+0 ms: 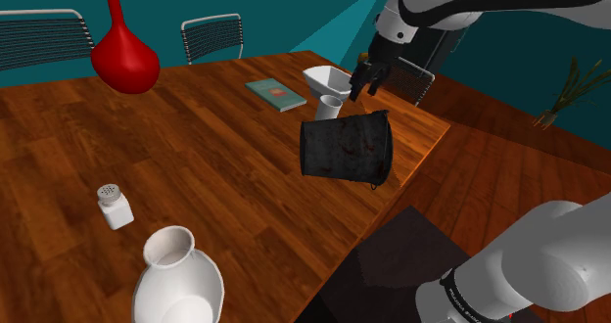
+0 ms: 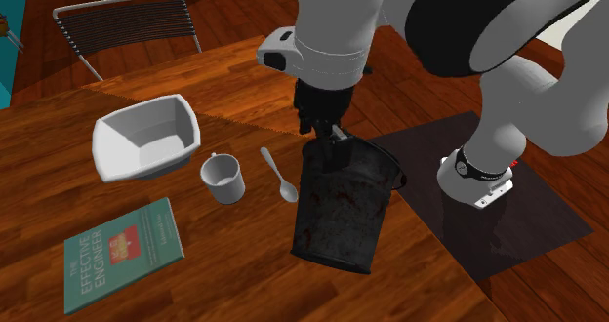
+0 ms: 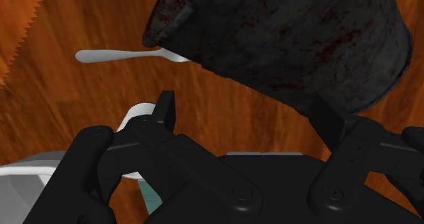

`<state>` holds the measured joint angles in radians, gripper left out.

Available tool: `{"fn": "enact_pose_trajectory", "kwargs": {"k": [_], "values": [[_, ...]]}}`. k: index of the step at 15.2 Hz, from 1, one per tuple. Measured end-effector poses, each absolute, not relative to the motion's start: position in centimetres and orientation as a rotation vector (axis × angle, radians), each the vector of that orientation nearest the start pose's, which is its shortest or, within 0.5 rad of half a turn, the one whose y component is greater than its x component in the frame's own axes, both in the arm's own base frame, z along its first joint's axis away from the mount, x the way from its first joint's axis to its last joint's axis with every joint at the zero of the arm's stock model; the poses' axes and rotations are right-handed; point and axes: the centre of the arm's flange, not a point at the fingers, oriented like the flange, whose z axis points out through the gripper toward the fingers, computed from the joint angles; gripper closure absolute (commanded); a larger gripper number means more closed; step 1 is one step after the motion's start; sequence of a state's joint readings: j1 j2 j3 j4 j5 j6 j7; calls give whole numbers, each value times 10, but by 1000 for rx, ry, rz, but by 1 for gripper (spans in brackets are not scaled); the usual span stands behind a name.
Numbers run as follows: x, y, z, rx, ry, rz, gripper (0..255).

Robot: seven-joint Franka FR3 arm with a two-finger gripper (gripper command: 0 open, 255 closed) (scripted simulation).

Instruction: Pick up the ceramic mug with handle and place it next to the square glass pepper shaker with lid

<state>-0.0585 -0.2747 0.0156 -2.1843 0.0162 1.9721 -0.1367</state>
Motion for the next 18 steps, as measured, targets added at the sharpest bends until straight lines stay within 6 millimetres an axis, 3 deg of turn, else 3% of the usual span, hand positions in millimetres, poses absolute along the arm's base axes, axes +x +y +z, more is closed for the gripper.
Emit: {"fn": "enact_pose_trajectory", "kwargs": {"k": [14, 18], "values": [[623, -71, 408, -3184, -176, -58, 0], [654, -85, 380, -3195, -185, -47, 0]]}}
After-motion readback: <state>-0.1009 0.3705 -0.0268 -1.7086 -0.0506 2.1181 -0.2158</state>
